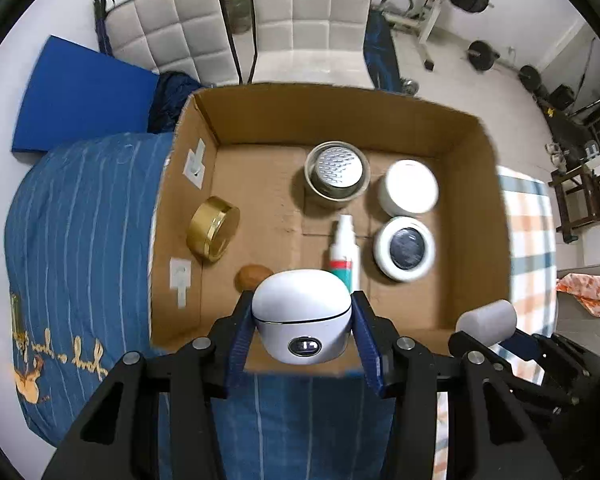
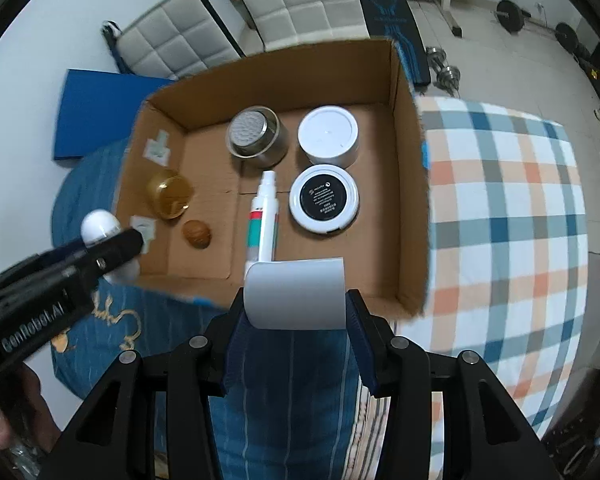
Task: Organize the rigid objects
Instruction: 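Carry the earbud case and white roll into the box with both tools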
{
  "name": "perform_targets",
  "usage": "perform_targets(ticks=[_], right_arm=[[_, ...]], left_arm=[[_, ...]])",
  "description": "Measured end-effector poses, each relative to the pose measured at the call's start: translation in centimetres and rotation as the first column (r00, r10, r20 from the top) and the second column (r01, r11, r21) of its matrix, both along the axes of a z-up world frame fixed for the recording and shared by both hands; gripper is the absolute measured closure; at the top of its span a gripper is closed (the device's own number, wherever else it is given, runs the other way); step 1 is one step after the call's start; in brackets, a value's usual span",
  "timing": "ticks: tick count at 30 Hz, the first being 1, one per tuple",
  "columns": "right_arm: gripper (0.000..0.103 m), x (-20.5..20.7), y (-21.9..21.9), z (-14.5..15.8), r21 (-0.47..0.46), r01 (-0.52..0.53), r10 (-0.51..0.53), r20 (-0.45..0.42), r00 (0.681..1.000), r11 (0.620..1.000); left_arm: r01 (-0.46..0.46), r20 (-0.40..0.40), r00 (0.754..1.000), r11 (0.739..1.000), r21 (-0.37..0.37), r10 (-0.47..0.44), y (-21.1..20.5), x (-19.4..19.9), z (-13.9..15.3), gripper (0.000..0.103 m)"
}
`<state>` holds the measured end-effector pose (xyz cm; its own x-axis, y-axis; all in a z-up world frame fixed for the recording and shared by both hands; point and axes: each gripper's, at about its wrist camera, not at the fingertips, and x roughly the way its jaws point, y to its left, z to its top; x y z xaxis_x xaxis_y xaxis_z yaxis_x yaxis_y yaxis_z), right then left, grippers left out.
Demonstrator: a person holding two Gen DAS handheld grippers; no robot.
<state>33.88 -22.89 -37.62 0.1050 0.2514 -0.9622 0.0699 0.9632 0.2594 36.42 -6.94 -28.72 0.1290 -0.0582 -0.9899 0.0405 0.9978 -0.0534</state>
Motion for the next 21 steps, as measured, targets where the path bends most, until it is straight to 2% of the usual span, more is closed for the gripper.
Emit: perform_targets(ticks=[3, 10, 21], right_arm=[[0.054, 1.6, 0.4, -2.6, -0.019, 0.006, -0.007, -0.040, 0.999, 1.000], [0.054, 3.9, 0.6, -7.3, -0.041, 0.021, -0.027, -0.135, 0.990, 0.999], [0.054, 4.8, 1.0, -10.0, -0.072, 0.000, -0.014, -0.198, 0.980, 0.997]], left_arm=[[0.009, -0.028, 1.000, 1.000, 0.016, -0.009, 0.2, 2.1, -2.0, 0.059], [0.019, -0.116, 0.993, 1.000, -0.009, -0.020, 0.6, 5.2, -6.3, 0.059], [0.034, -0.173, 0.984, 0.999, -0.020, -0.037, 0.3, 6.6, -9.5, 0.059]])
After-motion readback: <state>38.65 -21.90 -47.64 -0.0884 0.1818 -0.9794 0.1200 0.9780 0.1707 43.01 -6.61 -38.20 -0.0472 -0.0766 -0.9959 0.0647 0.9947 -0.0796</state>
